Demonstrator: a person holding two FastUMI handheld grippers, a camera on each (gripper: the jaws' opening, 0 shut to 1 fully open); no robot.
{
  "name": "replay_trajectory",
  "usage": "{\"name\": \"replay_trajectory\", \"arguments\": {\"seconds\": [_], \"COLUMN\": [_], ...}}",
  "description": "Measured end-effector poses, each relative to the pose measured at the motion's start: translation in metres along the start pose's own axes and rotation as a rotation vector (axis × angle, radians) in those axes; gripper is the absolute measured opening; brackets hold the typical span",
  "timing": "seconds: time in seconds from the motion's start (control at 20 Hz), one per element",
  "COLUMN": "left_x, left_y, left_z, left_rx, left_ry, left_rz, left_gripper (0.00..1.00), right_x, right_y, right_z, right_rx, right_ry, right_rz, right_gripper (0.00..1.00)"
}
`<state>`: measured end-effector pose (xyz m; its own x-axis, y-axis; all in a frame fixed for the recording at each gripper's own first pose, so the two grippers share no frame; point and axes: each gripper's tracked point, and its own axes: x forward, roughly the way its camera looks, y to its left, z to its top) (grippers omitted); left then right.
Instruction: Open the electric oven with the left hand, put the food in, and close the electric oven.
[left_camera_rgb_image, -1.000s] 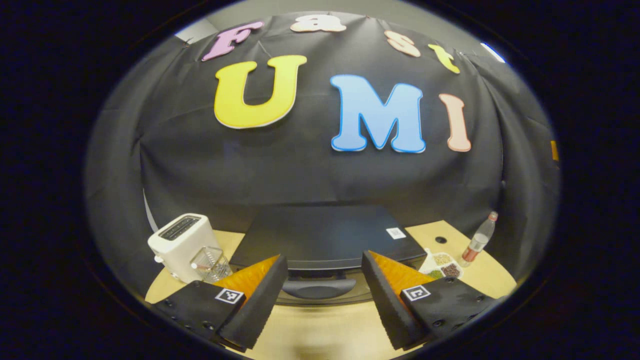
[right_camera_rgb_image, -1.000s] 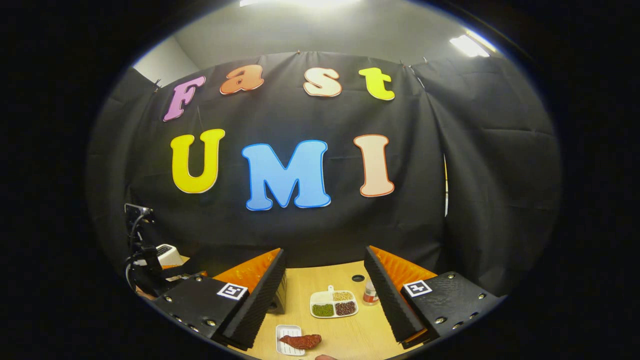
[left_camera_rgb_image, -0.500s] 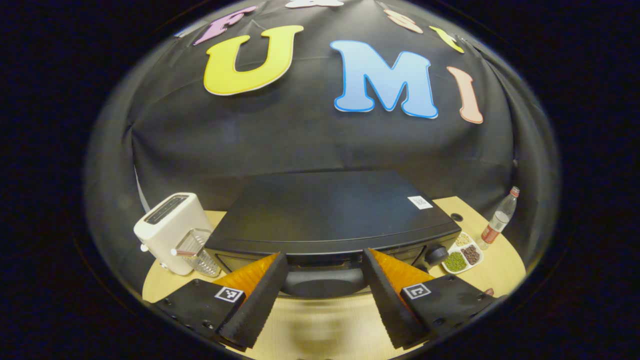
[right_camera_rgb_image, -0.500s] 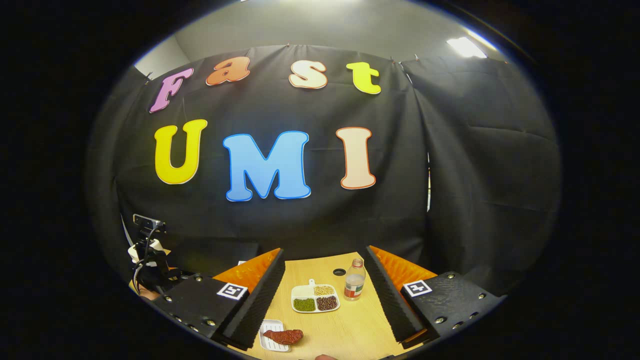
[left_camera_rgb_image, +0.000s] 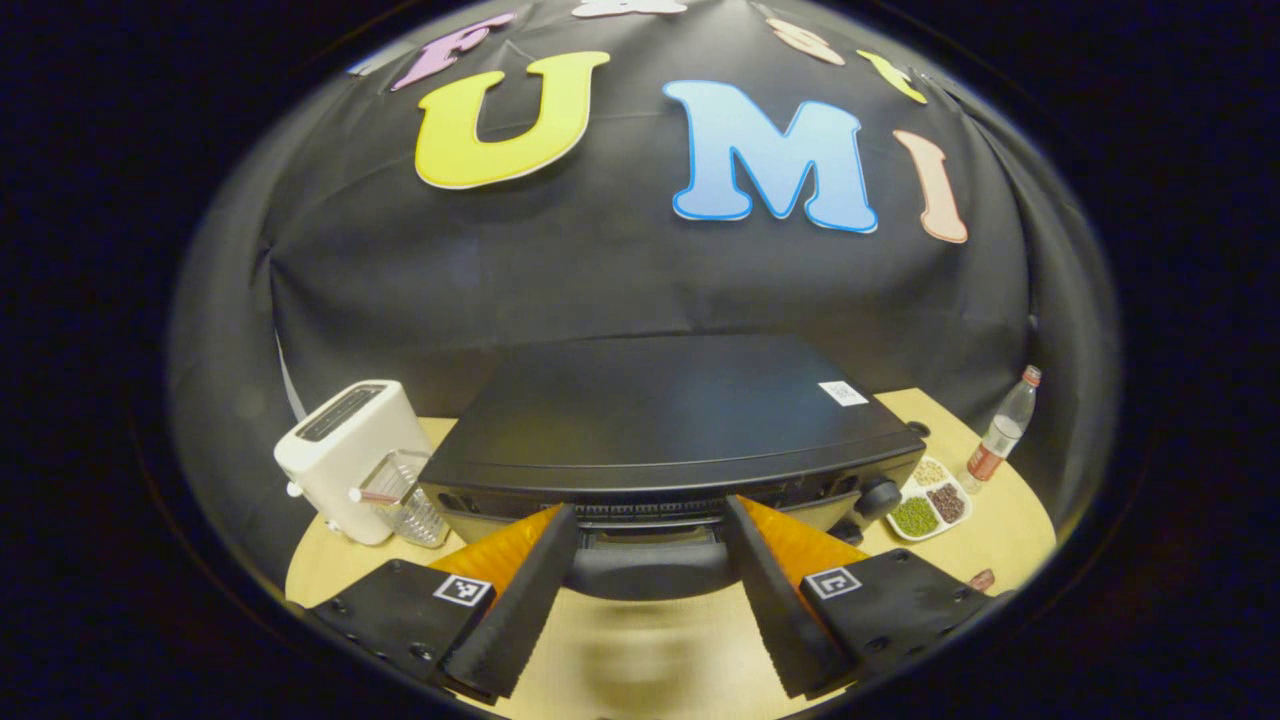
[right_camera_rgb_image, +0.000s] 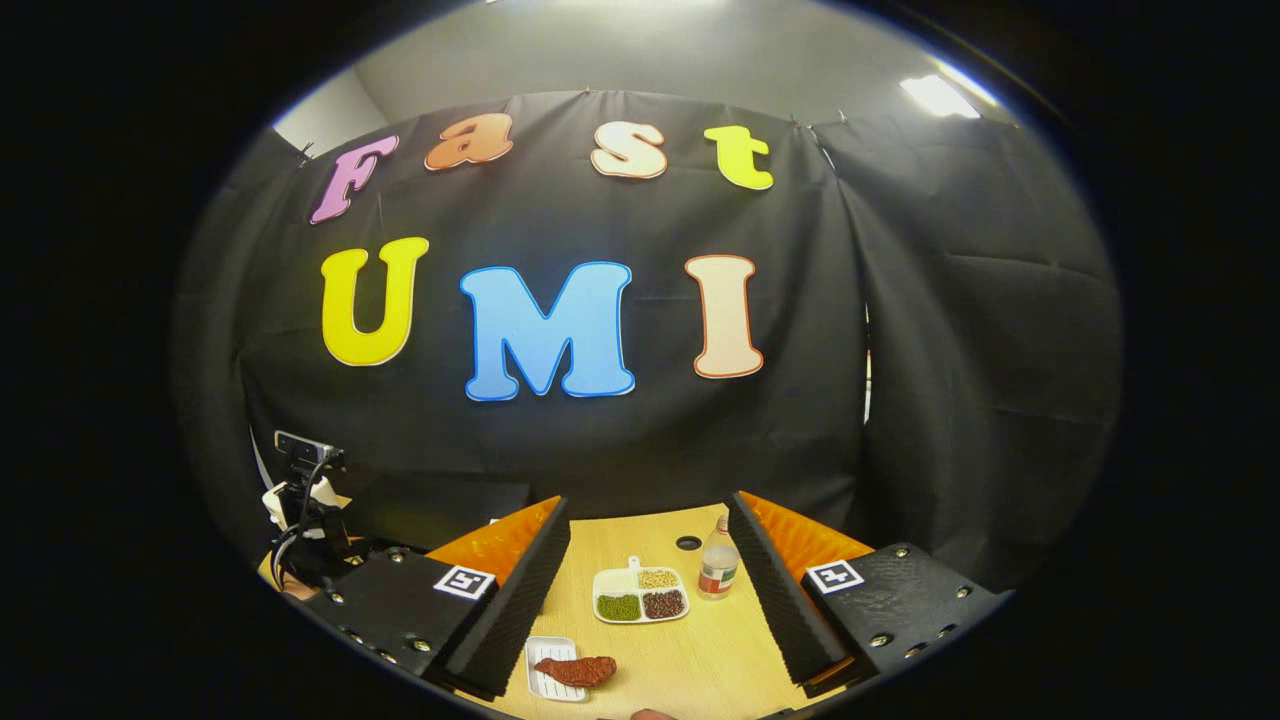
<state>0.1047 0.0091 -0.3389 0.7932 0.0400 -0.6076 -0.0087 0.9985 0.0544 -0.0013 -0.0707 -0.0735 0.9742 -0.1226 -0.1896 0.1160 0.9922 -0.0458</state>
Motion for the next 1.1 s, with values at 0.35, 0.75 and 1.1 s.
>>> {"name": "replay_trajectory", "arguments": {"seconds": [0.35, 0.75, 1.1], "left_x": [-0.025, -0.044, -0.056], "left_y": [-0.002, -0.003, -0.006], "left_z": [-0.028, -0.061, -0.101], "left_rx": [-0.005, 0.030, 0.068], "left_ry": [0.046, 0.068, 0.119], "left_rz": [-0.027, -0.049, -0.071], "left_gripper": [1.00, 1.00, 1.00], "right_x": [-0.005, -0.006, -0.007], "right_y": [0.004, 0.009, 0.016], "right_z": [-0.003, 0.000, 0.000], "right_rx": [0.000, -0.013, -0.027], "right_ry": [0.004, 0.001, 0.008], "right_rz": [0.006, 0.013, 0.022], "right_gripper": [0.98, 0.98, 0.98]}}
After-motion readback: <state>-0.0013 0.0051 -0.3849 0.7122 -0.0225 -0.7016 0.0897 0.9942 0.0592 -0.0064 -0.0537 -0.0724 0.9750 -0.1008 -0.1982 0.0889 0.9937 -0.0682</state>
